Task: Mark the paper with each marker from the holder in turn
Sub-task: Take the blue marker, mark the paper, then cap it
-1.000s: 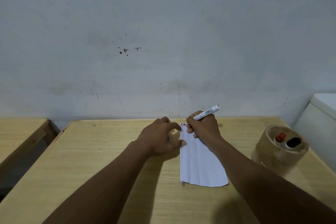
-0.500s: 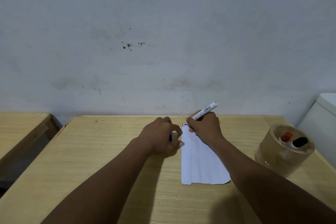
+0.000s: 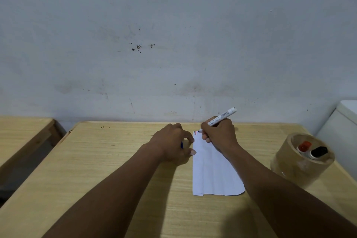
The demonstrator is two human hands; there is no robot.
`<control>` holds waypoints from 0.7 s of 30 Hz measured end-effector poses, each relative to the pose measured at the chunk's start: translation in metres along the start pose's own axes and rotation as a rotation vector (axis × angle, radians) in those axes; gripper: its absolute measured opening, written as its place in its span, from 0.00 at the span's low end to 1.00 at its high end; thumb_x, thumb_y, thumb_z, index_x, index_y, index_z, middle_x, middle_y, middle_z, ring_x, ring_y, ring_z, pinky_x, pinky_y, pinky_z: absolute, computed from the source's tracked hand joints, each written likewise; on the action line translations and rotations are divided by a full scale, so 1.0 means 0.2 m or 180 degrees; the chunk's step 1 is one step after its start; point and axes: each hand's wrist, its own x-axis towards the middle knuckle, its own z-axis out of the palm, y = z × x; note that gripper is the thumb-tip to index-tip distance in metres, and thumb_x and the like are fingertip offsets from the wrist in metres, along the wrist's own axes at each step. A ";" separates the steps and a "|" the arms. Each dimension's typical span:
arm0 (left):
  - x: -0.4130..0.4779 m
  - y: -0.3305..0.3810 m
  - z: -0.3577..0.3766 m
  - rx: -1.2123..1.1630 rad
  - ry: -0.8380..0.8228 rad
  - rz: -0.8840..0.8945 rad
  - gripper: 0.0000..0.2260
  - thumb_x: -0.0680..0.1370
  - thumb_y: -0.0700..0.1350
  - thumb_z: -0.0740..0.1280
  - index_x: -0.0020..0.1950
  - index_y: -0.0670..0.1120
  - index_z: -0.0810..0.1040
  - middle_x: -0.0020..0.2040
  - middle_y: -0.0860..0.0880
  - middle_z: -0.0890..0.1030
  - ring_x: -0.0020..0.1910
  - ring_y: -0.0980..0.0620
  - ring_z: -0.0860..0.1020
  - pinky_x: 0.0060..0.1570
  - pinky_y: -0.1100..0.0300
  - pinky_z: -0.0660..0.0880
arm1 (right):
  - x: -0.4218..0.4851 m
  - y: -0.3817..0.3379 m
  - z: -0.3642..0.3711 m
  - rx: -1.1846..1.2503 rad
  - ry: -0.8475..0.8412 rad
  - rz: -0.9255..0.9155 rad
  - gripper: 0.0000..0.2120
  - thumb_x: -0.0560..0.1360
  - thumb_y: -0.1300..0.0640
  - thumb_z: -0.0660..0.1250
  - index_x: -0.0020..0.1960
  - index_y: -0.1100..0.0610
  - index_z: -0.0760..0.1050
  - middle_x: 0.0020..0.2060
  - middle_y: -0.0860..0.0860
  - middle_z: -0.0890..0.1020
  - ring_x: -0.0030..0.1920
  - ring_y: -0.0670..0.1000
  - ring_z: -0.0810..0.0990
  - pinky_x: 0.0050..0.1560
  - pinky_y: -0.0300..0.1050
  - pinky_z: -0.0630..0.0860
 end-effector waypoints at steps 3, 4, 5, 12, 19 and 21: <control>-0.01 -0.01 -0.01 -0.0285 0.0081 -0.0095 0.27 0.70 0.64 0.72 0.67 0.57 0.77 0.55 0.52 0.78 0.54 0.51 0.76 0.55 0.51 0.78 | -0.01 -0.05 -0.04 0.0697 -0.0116 0.0336 0.05 0.74 0.61 0.71 0.44 0.64 0.82 0.31 0.57 0.82 0.28 0.52 0.77 0.27 0.42 0.72; -0.02 -0.01 -0.02 -0.0415 0.0124 -0.0127 0.28 0.70 0.64 0.73 0.67 0.56 0.77 0.53 0.53 0.78 0.52 0.52 0.76 0.56 0.51 0.77 | -0.01 -0.08 -0.06 0.0835 -0.0148 0.0409 0.06 0.75 0.60 0.71 0.43 0.63 0.82 0.31 0.56 0.81 0.27 0.51 0.75 0.26 0.41 0.69; -0.03 -0.02 -0.03 -0.0496 0.0148 -0.0150 0.28 0.70 0.63 0.73 0.68 0.55 0.77 0.53 0.53 0.77 0.51 0.53 0.76 0.57 0.52 0.77 | -0.02 -0.11 -0.07 0.0936 -0.0137 0.0460 0.06 0.75 0.59 0.71 0.43 0.62 0.82 0.30 0.55 0.80 0.26 0.50 0.74 0.25 0.40 0.67; -0.09 -0.01 -0.08 -0.0376 0.0099 -0.0398 0.14 0.77 0.51 0.70 0.62 0.54 0.82 0.56 0.50 0.84 0.55 0.50 0.81 0.55 0.54 0.79 | -0.09 -0.37 -0.15 0.1129 -0.0065 0.0247 0.07 0.78 0.60 0.69 0.43 0.60 0.79 0.30 0.54 0.77 0.22 0.47 0.69 0.21 0.37 0.62; -0.16 0.07 -0.09 -0.0472 0.0463 -0.0626 0.08 0.76 0.46 0.70 0.53 0.52 0.86 0.48 0.51 0.86 0.48 0.50 0.83 0.49 0.54 0.80 | -0.26 -0.51 -0.31 0.1199 -0.0509 0.0321 0.10 0.79 0.59 0.66 0.43 0.63 0.78 0.32 0.56 0.78 0.28 0.52 0.73 0.26 0.41 0.66; -0.17 0.12 -0.13 -0.0821 0.0743 -0.0565 0.05 0.75 0.46 0.71 0.48 0.51 0.86 0.40 0.54 0.86 0.41 0.54 0.82 0.47 0.56 0.80 | -0.30 -0.53 -0.36 0.1259 -0.0535 0.0350 0.09 0.79 0.59 0.64 0.45 0.64 0.78 0.33 0.57 0.77 0.28 0.53 0.74 0.27 0.42 0.67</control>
